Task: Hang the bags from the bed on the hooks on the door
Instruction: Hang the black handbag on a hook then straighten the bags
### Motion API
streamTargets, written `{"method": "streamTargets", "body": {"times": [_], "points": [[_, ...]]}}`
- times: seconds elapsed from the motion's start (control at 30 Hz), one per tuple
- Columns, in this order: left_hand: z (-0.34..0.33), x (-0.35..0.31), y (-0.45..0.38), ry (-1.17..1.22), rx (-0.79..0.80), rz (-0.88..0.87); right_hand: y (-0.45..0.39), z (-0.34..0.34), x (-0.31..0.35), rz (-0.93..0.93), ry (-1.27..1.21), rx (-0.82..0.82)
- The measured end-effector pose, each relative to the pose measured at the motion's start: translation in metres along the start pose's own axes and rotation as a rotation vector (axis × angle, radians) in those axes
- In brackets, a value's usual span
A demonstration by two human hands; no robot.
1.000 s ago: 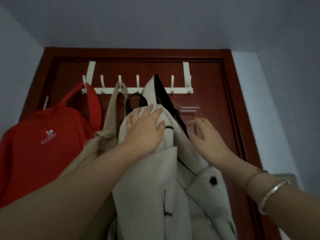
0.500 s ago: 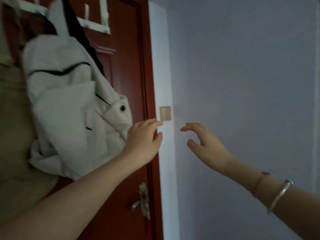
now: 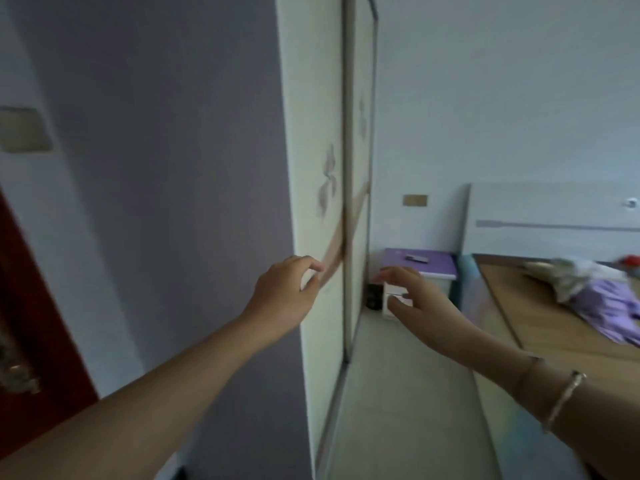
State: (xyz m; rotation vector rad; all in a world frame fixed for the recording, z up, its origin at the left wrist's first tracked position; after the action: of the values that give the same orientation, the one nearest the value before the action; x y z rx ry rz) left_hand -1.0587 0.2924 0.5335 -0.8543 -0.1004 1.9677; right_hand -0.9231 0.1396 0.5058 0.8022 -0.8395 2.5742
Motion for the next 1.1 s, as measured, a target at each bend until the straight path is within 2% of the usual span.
{"method": "streamTargets", "body": {"times": [0.2, 0.43, 0.67, 0.77, 1.1], "points": [[-0.145, -0.09, -0.023, 0.148, 0.147, -0.06, 0.073, 0.091, -0.127, -0.217, 0.104, -0.062], [-0.301, -0.176, -0.04, 0.29, 0.399, -0.105, 0.154, 0.154, -0.242, -0.513, 0.066, -0.179], [-0.453, -0.232, -0.071, 0.32, 0.665, -0.163, 0.214, 0.19, -0.352, -0.833, 0.084, -0.339], [-0.521, -0.251, -0.091, 0.332, 0.798, -0.21, 0.241, 0.204, -0.398, -0.991, 0.126, -0.461], [-0.67, -0.307, -0.124, 0.291, 1.144, -0.379, 0.315, 0.23, -0.483, -1.471, 0.143, -0.678]]}}
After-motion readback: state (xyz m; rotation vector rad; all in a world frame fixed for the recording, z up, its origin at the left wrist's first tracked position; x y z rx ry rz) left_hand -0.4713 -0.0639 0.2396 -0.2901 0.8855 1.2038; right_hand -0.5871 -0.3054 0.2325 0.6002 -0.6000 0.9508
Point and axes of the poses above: each hand's wrist, its own y-axis away from the middle knuckle, its own z-axis out of the back of the hand, x = y × z, the point moved 3 cm from there along -y, towards the middle knuckle, and after that the axes turned 3 degrees about z, right-handed, at the moved point
